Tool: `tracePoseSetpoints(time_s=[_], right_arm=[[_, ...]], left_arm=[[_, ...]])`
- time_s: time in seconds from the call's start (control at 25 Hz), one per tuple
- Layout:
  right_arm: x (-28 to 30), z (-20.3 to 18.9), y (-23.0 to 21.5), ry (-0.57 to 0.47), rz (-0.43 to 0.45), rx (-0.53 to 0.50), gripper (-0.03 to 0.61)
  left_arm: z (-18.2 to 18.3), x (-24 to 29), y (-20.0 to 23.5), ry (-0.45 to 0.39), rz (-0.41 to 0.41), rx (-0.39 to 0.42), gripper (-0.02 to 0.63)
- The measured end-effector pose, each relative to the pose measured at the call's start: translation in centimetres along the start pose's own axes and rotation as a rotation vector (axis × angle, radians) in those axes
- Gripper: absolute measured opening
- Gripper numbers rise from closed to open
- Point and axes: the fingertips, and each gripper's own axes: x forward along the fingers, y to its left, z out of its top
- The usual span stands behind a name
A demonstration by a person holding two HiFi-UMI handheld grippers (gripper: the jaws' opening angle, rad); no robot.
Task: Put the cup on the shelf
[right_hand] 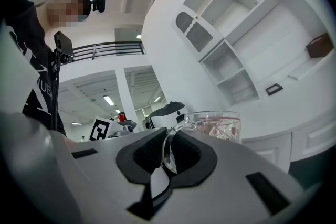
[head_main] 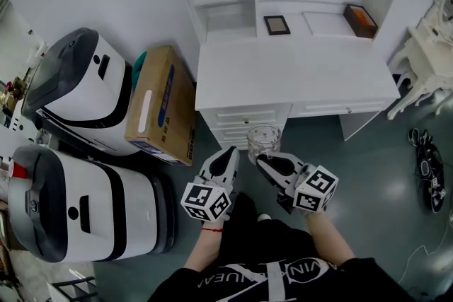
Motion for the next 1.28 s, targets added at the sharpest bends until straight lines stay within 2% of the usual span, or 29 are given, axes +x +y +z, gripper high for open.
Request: tracePoseSetpoints(time_s=[0.2, 0.48, 0.72, 1.28], right_arm=[[2.2, 0.9, -2.6, 0.0, -0.007, -0.008, 0.025], [7.5, 4.5, -8.0, -0.006, -0.022, -0.028, 0.025], [11.9, 7.3, -12.6, -0.029, -0.039, -0.023, 0.025], [18.9, 8.3, -20.2, -0.02, -0.113, 0.027, 0.025]], left_arm=[[1.1, 2.7, 2.6, -0.008, -0.012, 0.004, 0.005], [4.7, 9.0, 7.6, -0.023, -0.044, 0.009, 0.005], [7.2, 14.3, 11.5, 0.002, -0.079, 0.02, 0.005], [7.6, 21.5, 18.9, 0.079, -0.143, -0.023, 0.005]])
